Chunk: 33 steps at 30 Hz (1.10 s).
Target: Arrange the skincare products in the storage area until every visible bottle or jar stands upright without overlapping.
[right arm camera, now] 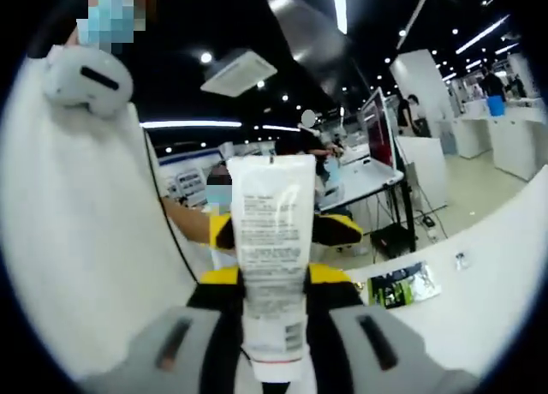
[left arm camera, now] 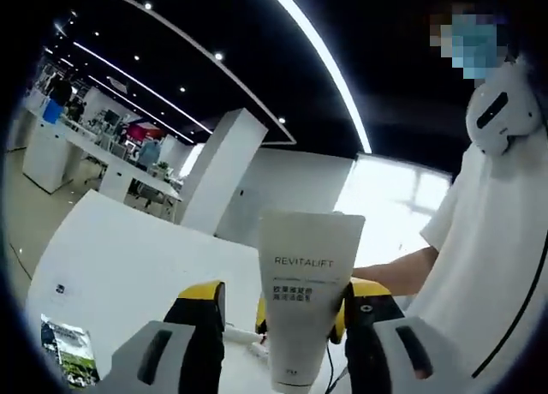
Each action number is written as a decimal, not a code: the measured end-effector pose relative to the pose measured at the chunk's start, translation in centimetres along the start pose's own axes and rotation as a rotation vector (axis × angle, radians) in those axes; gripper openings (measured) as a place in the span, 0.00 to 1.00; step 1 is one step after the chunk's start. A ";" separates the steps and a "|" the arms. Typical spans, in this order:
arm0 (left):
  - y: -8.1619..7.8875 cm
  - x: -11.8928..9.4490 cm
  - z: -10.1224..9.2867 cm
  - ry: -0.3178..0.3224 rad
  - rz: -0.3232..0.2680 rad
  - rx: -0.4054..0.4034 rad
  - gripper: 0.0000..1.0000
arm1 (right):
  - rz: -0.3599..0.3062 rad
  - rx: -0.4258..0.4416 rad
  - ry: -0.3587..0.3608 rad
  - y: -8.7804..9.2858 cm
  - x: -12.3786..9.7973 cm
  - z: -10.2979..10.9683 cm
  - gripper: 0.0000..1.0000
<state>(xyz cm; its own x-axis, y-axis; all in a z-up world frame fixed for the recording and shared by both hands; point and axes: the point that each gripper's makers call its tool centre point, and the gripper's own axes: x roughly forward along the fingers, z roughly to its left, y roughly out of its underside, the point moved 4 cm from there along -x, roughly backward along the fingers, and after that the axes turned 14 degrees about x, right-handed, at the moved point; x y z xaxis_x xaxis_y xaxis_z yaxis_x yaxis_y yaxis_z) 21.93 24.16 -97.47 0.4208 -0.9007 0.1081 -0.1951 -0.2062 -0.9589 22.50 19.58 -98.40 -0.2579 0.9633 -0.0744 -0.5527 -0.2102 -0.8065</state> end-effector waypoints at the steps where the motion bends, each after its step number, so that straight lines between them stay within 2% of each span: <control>1: 0.0 0.0 0.0 0.002 -0.003 -0.002 0.52 | -0.010 0.007 -0.020 -0.1 0.1 0.3 0.25; 3: -0.2 0.0 -0.5 0.043 -0.017 -0.024 0.50 | -0.010 0.021 -0.039 0.0 0.3 0.6 0.25; 8: -0.1 0.0 -1.1 0.081 -0.028 -0.028 0.39 | -0.012 0.030 -0.049 0.1 0.4 0.7 0.25; 12: 0.4 -0.3 -1.2 0.086 -0.027 -0.069 0.39 | 0.001 0.037 -0.057 0.7 0.7 0.8 0.25; 14: 0.8 -0.4 -1.1 0.090 -0.007 -0.079 0.38 | 0.010 0.042 -0.053 1.0 0.8 0.7 0.26; 23: 0.7 -0.2 -0.3 0.046 0.018 -0.030 0.35 | -0.015 0.032 -0.041 0.7 1.0 -0.2 0.27; 27: 0.6 -0.4 -0.1 0.034 0.021 0.031 0.34 | 0.011 -0.005 -0.019 0.4 1.3 -0.3 0.28; 33: 0.6 -0.8 0.3 0.003 0.019 0.020 0.34 | 0.002 0.020 -0.012 0.4 1.7 -0.8 0.29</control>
<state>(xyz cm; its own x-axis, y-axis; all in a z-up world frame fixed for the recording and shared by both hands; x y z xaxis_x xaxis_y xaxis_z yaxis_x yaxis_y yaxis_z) 21.76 24.84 -98.25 0.4144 -0.9055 0.0909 -0.1847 -0.1815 -0.9659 22.51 21.31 -99.33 -0.2685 0.9609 -0.0685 -0.5677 -0.2153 -0.7946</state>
